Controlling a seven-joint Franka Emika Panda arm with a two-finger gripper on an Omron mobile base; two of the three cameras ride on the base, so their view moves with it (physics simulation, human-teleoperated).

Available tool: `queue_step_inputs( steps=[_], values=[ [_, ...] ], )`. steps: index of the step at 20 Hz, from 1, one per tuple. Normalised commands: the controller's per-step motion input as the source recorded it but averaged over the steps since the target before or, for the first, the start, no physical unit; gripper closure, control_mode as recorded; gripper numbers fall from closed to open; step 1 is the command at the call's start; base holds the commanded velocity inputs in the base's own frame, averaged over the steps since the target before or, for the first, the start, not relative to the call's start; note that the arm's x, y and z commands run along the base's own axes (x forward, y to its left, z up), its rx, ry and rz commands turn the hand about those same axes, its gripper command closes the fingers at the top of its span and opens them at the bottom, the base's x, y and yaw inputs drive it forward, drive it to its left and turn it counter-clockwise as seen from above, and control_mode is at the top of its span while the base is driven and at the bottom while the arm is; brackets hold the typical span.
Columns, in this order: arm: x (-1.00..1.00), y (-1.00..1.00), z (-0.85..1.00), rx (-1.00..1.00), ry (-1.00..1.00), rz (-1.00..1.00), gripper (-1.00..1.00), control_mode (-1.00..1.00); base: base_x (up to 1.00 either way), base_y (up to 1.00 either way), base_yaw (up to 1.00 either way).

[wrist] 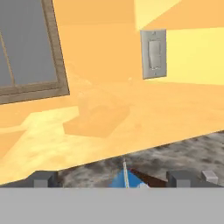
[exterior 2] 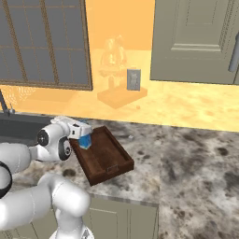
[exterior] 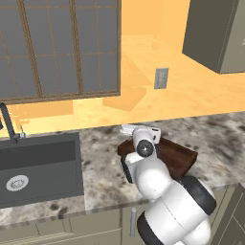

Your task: Take out the milk from the fridge and place it on the tray on the counter. Then take the sugar cube near the tray and place it in the tray.

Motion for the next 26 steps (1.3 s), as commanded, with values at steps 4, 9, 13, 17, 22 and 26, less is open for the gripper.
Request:
queue_step_inputs(
  steps=[4, 9, 13, 17, 22, 26],
  values=[
    [-0.33, 0.00, 0.69, 0.01, -0.10, 0.00, -1.00, -1.00, 0.00, 0.00, 0.00],
    [-0.29, -0.05, 0.71, 0.05, -0.04, 0.00, -1.00, -1.00, 0.00, 0.00, 0.00],
    [-0.24, -0.24, 0.64, 0.06, 0.00, 0.00, -1.00, -1.00, 0.00, 0.00, 0.00],
    [-0.32, -0.42, 0.47, 0.07, 0.00, 0.00, -1.00, -1.00, 0.00, 0.00, 0.00],
    [-0.16, -0.48, 0.26, 0.05, 0.12, -0.02, -1.00, -1.00, 0.00, 0.00, 0.00],
    [-0.12, -0.39, 0.12, 0.01, 0.28, -0.04, -1.00, -1.00, 0.00, 0.00, 0.00]
  ],
)
